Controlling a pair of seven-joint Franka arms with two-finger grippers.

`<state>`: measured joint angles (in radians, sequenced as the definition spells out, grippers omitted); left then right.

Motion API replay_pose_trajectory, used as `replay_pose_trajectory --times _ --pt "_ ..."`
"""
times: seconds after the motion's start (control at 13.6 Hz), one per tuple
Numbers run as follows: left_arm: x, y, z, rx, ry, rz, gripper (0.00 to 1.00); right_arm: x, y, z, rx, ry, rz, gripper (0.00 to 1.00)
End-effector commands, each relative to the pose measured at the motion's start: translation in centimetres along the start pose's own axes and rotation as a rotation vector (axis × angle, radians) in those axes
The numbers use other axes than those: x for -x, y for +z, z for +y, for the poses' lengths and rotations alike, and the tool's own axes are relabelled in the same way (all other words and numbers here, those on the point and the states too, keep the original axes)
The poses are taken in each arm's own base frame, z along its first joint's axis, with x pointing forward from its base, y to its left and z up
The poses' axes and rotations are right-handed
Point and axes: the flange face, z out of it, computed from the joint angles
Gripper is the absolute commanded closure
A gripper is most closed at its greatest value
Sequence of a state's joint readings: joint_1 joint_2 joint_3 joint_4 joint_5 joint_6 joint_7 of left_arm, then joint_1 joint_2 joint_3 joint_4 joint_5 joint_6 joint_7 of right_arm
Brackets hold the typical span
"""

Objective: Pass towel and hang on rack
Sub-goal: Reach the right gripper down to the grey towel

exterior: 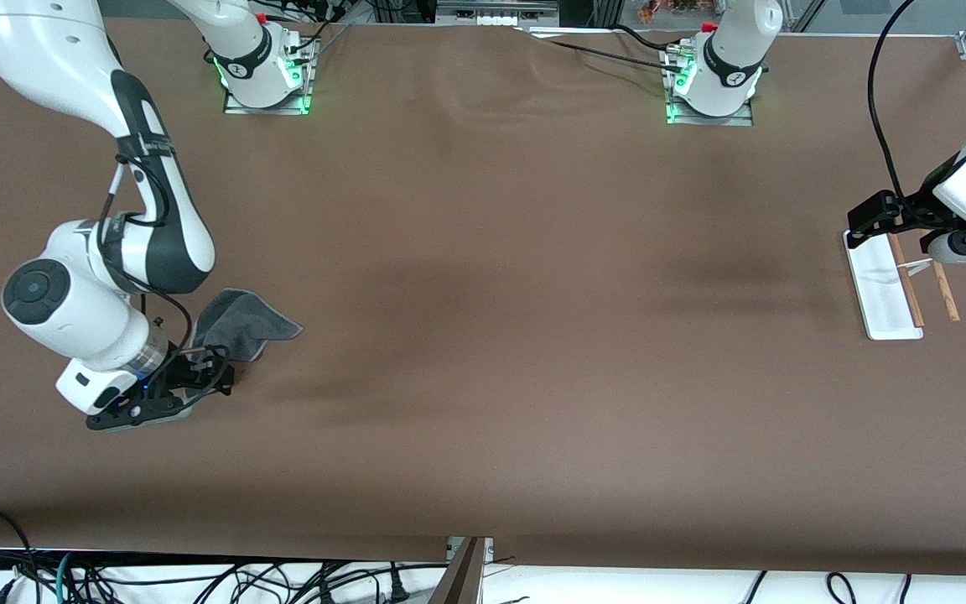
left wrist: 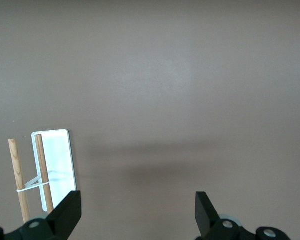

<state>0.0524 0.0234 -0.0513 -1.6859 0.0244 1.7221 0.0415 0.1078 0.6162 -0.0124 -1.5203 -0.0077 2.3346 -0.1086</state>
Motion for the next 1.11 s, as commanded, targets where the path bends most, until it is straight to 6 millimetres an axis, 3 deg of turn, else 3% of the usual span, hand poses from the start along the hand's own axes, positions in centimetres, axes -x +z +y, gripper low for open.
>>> replay_pose_trajectory --times 0.0,0.37,0.66,1.03 --pt "-0.3 -0.5 -0.2 0.026 -0.012 -0.004 0.00 -0.3 2.2 -0.1 0.002 0.002 0.038 0.00" --pt "-0.3 -0.5 -0.2 0.026 -0.012 -0.004 0.00 0.5 6.7 0.3 0.004 -0.010 0.046 0.00" --pt "-0.2 -0.4 -0.2 0.027 -0.012 -0.006 0.00 2.1 10.7 2.6 0.018 -0.020 0.043 0.00" --pt "-0.2 -0.4 -0.2 0.027 -0.012 -0.006 0.00 3.6 12.7 3.4 0.014 -0.014 0.000 0.00"
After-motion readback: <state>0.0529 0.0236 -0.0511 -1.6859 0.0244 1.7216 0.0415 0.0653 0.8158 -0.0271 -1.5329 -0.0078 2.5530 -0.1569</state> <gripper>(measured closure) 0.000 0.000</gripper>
